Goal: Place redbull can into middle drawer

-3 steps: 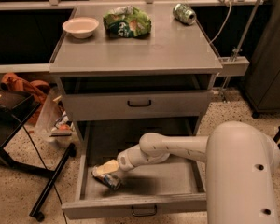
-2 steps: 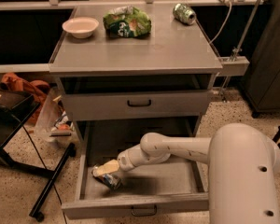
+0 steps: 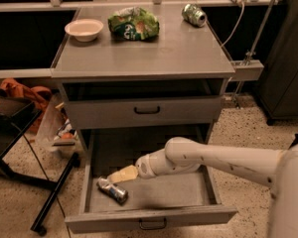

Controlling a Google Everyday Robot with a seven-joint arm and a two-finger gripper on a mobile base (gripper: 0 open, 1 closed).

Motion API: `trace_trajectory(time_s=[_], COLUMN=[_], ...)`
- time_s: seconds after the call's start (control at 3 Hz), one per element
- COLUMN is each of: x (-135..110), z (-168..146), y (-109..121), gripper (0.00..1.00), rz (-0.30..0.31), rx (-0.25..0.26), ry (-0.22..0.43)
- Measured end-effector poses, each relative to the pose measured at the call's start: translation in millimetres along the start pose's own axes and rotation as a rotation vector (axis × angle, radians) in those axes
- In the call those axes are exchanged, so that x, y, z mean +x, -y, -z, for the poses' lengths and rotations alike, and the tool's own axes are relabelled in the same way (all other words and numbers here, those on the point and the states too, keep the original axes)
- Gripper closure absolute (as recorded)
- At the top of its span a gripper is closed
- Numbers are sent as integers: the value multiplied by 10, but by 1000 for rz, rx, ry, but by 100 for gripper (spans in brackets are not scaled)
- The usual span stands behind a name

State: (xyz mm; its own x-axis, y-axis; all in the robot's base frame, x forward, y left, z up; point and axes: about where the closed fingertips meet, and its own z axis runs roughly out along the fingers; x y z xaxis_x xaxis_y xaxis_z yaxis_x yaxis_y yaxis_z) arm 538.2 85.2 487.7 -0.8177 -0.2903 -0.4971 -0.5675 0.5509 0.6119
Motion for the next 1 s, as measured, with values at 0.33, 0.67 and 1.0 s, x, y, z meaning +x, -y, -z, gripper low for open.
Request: trace_trajectory(time_s=[0.33,0.67,1.0], x=[-16,-101,-127], z=[538,1138,1184], y=[-326,-604,-647], gripper=[0,0,0], rz=[43,64,78], rx=[57,99,104], ry=[40,54,51])
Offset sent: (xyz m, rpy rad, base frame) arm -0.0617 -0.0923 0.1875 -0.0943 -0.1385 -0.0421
